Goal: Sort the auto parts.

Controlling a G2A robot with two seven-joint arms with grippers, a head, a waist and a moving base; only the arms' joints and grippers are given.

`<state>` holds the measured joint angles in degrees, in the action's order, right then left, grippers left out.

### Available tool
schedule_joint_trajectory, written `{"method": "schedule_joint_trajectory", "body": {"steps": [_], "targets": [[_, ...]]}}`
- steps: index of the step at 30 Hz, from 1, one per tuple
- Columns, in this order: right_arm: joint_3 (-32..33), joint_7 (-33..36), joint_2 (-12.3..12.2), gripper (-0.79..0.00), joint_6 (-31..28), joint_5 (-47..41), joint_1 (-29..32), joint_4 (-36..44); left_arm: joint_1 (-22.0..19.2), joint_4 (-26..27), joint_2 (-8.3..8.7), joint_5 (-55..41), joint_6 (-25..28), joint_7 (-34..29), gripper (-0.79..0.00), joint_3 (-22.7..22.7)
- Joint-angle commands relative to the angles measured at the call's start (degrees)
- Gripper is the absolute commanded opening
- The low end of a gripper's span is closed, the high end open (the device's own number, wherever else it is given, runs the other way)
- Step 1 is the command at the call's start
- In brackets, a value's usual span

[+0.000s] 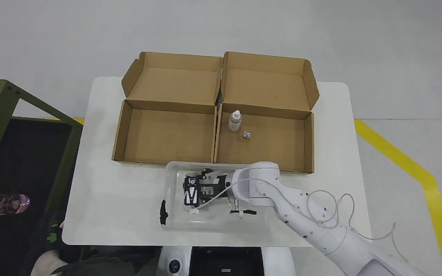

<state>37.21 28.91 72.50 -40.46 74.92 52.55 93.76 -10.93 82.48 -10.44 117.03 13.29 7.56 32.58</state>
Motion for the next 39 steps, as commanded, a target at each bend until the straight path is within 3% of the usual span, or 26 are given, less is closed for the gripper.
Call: {"method": "schedule_joint_trajectory", "body": {"steps": [1, 20, 30, 39], "targets": [[0.7, -0.2, -0.2, -0.785, -0.6, 0.0, 0.4, 1.1, 0.0, 0.0, 0.00, 0.0, 0.0, 0.0, 0.000, 0.0], [9.7, -3.3, -2.5, -0.785, -3.7, -3.9, 3.6, 11.3, 0.0, 0.0, 0.00, 0.0, 0.0, 0.0, 0.000, 0.0], [10.7, -3.8, -1.8, -0.785, -0.9, -6.8, 0.2, 8.7, 0.0, 0.0, 0.00, 0.0, 0.0, 0.0, 0.000, 0.0], [9.0, -4.5, -0.1, -0.785, 2.4, -10.6, -5.4, 1.7, 0.0, 0.0, 0.00, 0.0, 0.0, 0.0, 0.000, 0.0]]}}
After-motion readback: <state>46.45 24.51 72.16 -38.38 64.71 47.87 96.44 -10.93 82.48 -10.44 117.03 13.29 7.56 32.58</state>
